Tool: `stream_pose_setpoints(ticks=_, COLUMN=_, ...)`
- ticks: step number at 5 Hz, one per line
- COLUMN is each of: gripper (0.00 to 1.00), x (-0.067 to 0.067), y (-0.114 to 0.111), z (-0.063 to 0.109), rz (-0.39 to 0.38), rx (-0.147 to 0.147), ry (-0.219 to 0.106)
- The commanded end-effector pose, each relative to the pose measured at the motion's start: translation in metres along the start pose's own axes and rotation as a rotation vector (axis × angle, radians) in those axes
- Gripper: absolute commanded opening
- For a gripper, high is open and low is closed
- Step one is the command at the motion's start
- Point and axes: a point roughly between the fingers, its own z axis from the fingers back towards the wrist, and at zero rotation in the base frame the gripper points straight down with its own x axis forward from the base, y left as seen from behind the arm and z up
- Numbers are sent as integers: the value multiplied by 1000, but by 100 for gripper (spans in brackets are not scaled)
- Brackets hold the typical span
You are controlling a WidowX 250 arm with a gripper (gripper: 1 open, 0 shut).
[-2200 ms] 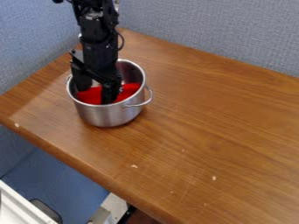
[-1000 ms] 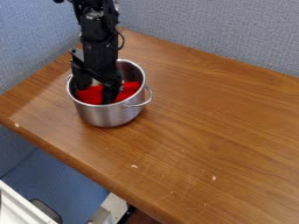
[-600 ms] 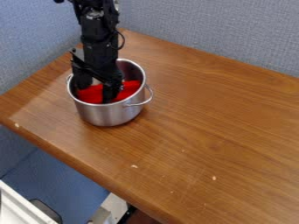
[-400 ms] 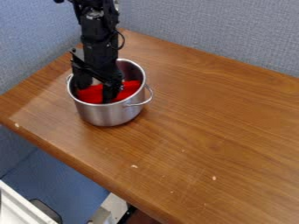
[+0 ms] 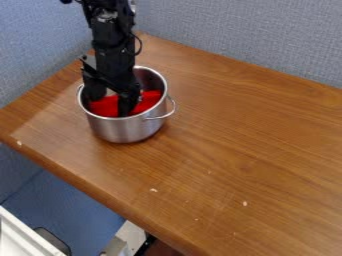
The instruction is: Move the red object from the metal pot to the table
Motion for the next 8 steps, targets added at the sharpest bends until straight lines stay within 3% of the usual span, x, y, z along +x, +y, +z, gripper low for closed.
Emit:
stream_pose_setpoints(ticks=1, gripper=100, x=-9, y=-16, z=-36, rz=-21, rx=-64, ry=87)
stream_pose_setpoints(ticks=5, gripper=100, x=-6, y=-29, z=-38, rz=-28, rx=-117, ry=70)
stream_pose_setpoints(ticks=8, gripper=100, x=-6, y=-36, z=-37, rz=-26, rx=-135, ry=45)
